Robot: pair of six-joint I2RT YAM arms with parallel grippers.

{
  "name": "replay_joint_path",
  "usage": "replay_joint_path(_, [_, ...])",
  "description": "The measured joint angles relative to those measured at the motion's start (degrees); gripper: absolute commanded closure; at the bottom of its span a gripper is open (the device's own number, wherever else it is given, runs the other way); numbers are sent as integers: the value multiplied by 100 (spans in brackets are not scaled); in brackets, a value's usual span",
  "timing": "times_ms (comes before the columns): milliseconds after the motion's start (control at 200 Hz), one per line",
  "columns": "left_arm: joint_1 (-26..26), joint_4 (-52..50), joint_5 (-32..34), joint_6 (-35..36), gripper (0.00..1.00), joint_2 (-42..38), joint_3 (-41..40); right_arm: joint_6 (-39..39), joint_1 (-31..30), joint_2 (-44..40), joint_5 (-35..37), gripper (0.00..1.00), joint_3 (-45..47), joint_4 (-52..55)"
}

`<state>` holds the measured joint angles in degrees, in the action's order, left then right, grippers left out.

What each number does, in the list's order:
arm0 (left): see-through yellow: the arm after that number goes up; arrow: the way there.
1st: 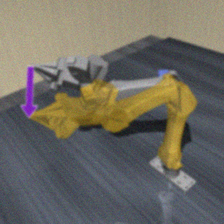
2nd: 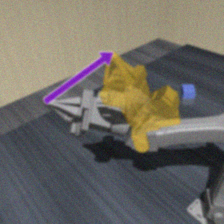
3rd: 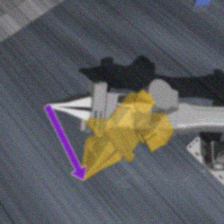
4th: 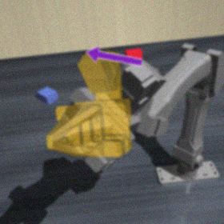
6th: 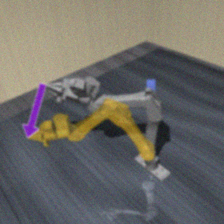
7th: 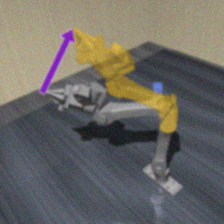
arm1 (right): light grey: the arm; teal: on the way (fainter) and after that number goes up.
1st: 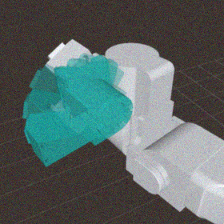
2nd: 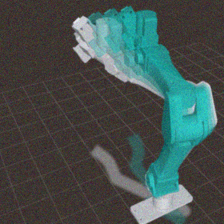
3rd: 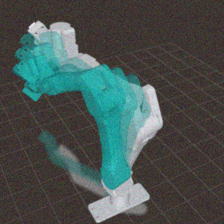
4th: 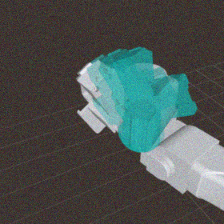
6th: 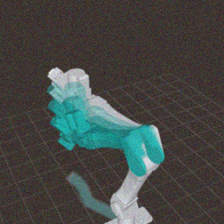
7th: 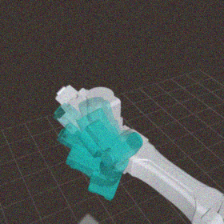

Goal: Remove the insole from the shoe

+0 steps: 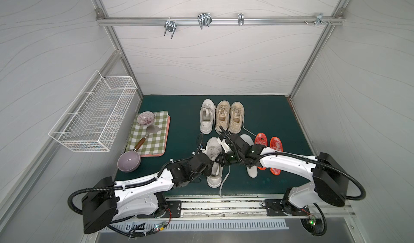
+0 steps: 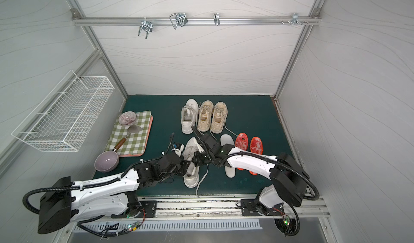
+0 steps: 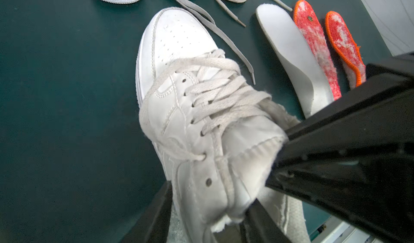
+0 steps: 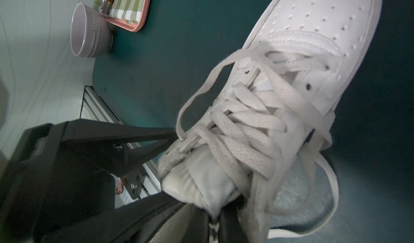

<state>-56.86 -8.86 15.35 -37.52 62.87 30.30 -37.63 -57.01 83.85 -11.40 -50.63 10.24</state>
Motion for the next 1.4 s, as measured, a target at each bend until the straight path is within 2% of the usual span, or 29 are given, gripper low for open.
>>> replay_joint_path(145, [66, 175, 4, -11, 73, 122, 11, 0, 0, 11, 13, 100, 0, -13])
replay_joint_path(320, [138, 315, -24, -79, 97, 321, 68, -2, 2, 59, 37, 100, 0, -66])
replay_joint_path(360, [144, 313, -15, -101, 100, 367, 101, 0, 4, 63, 55, 97, 2, -72])
replay_joint_path(590, [160, 321, -52, -280, 100, 278, 79, 7, 0, 63, 103, 88, 11, -94])
replay_joint_path(830, [175, 284, -129, -391, 100, 85, -7, 31, -31, 63, 15, 74, 181, -450])
replay_joint_path(1035, [184, 367, -208, -520, 100, 68, -55, 101, -85, 79, 42, 74, 271, -643])
replay_joint_path(1275, [199, 367, -234, -579, 100, 57, -55, 306, -291, 118, 291, 67, 297, -758])
replay_joint_path(1330, [201, 361, -232, -579, 100, 57, -55, 385, -354, 118, 407, 68, 306, -767])
replay_joint_path(1400, [201, 361, -229, -581, 100, 52, -57, 485, -413, 120, 546, 75, 326, -776])
